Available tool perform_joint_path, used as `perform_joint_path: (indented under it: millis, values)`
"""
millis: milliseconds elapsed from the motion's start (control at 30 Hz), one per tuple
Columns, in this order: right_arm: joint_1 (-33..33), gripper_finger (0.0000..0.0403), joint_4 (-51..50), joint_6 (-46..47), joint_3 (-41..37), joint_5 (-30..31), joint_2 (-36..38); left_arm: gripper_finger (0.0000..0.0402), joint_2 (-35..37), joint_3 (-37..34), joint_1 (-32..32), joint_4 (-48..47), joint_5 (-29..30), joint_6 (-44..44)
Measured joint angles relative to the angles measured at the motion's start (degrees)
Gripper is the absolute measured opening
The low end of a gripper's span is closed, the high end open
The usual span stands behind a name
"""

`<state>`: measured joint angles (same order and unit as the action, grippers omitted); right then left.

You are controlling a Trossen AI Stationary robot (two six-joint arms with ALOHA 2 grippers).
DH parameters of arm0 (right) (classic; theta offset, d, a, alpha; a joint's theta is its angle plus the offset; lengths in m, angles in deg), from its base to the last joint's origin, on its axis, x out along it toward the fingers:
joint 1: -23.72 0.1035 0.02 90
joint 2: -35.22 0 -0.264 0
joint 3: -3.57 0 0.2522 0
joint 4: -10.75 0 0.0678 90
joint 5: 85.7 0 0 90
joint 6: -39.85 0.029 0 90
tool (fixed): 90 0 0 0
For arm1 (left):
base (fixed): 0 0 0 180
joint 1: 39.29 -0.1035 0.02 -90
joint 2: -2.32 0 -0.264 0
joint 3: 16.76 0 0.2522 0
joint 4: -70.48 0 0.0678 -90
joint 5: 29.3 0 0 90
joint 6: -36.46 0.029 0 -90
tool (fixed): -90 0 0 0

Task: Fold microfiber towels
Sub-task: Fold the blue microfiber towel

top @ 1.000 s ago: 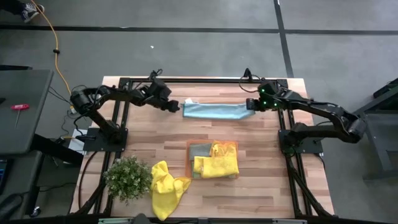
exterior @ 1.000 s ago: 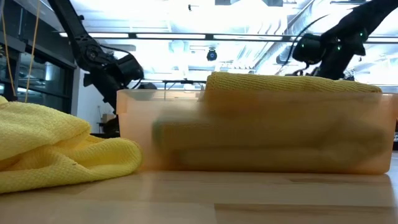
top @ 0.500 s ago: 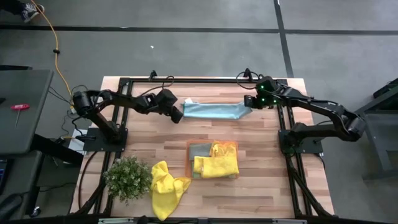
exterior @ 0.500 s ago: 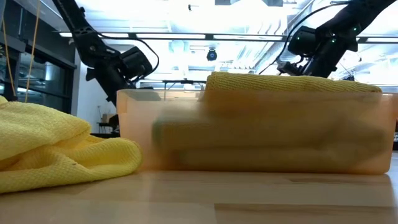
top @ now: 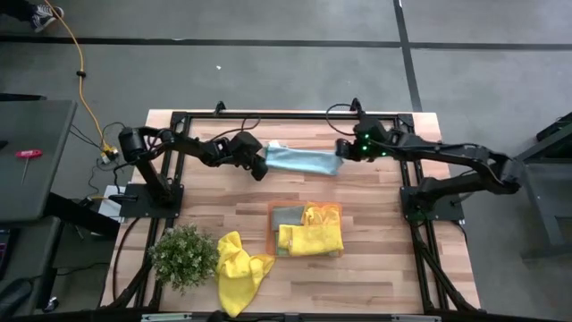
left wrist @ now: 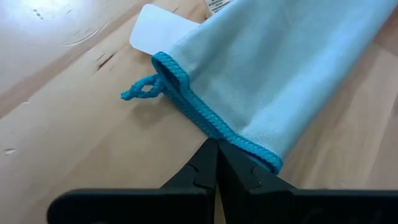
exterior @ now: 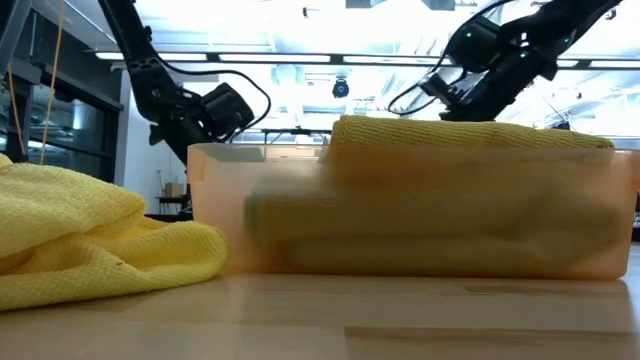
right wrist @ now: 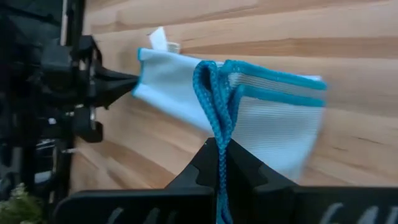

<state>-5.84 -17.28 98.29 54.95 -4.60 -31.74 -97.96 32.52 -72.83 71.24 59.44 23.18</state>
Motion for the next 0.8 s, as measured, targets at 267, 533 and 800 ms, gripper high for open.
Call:
perform_joint_path:
  millis: [267, 533, 800]
  values:
    - [4.42, 0.0, 21.37, 7.17, 0.04, 2.76, -12.53, 0.0, 0.32, -0.19, -0.02, 1.99, -2.12, 0.01]
    - [6.29, 0.0, 29.56, 8.21, 8.62, 2.67, -28.37, 0.0, 0.25, -0.19, 0.03, 2.23, -2.84, 0.03]
    - [6.81, 0.0, 29.62, 7.27, 22.2, 0.97, -41.56, 0.0, 0.25, -0.21, 0.07, 2.32, -3.06, 0.01]
